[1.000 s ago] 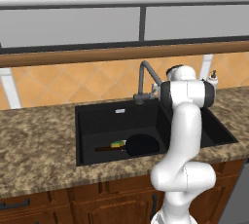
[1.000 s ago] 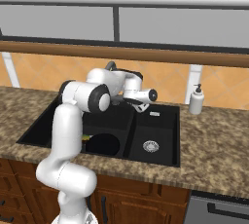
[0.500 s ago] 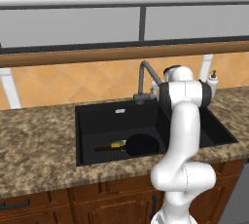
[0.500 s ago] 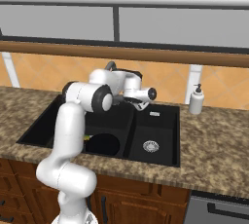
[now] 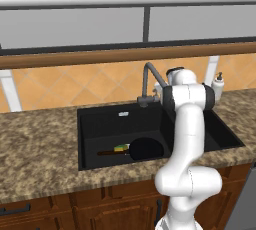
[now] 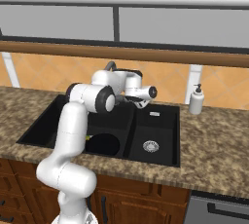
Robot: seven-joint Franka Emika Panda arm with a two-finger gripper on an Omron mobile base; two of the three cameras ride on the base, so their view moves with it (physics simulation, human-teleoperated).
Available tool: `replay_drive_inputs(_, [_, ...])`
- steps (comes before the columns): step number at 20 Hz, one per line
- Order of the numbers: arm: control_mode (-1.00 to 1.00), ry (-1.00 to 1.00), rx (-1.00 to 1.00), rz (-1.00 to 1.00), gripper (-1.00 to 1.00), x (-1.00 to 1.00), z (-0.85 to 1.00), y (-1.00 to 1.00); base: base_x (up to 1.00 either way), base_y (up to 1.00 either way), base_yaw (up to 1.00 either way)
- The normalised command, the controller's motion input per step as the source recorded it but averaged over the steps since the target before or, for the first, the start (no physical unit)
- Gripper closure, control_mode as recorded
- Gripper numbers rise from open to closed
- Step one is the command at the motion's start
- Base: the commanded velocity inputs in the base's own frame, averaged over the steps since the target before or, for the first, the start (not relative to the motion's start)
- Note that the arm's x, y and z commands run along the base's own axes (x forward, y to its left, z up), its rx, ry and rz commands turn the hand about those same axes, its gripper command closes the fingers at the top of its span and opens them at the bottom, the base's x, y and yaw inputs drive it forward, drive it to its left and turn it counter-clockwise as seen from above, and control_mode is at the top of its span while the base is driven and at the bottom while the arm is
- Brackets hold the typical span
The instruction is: Pick the pan and sponge and place them into the sink. Then turn on the water.
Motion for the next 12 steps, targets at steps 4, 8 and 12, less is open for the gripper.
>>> replay_drive_inputs(4, [-1.00,0.00,0.00,0.00,-1.00,0.24,-0.10,0.00,0.00,0.00,0.00])
replay_drive_inputs(8, [-1.00,0.00,0.00,0.00,-1.00,0.24,-0.09,0.04,0.00,0.00,0.00])
replay_drive_inputs(12, [-1.00,0.02,0.00,0.00,1.00,0.24,-0.16,0.03,0.00,0.00,0.00])
